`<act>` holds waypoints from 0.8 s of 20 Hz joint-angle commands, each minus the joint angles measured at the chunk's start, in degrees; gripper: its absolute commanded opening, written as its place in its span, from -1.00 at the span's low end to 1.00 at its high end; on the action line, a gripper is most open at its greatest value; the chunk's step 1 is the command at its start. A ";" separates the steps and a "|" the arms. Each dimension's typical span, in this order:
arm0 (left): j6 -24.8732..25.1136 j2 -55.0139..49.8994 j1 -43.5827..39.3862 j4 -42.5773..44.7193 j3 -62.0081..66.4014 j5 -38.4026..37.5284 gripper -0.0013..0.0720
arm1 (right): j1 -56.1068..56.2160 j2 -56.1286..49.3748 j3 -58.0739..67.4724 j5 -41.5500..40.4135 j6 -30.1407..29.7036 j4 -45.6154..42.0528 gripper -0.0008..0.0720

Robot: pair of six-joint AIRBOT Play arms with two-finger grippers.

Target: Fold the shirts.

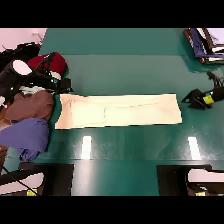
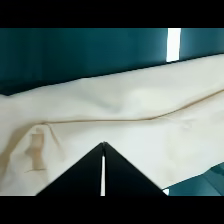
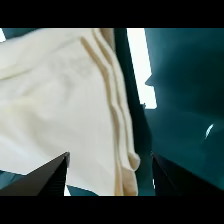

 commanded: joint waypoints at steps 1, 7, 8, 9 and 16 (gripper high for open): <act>0.04 -0.07 -1.05 -4.79 0.39 0.48 -0.84 | -4.96 -3.08 -5.95 0.68 -6.10 6.73 0.65; -2.25 -1.84 -11.76 -4.17 0.42 8.31 -0.90 | 2.54 -9.29 -5.20 -1.38 -8.17 12.98 0.32; -3.17 -2.75 -13.57 -4.17 0.46 9.57 -0.90 | 3.96 -9.33 -4.22 -1.29 -8.70 13.00 -0.30; -3.23 -4.09 -15.65 -4.22 0.48 10.34 -0.90 | 5.31 -9.14 -2.97 -0.72 -9.27 12.98 -0.77; -3.67 -17.81 -27.34 -4.46 6.58 12.87 -0.90 | 10.32 1.51 8.13 2.78 -4.33 13.14 -0.94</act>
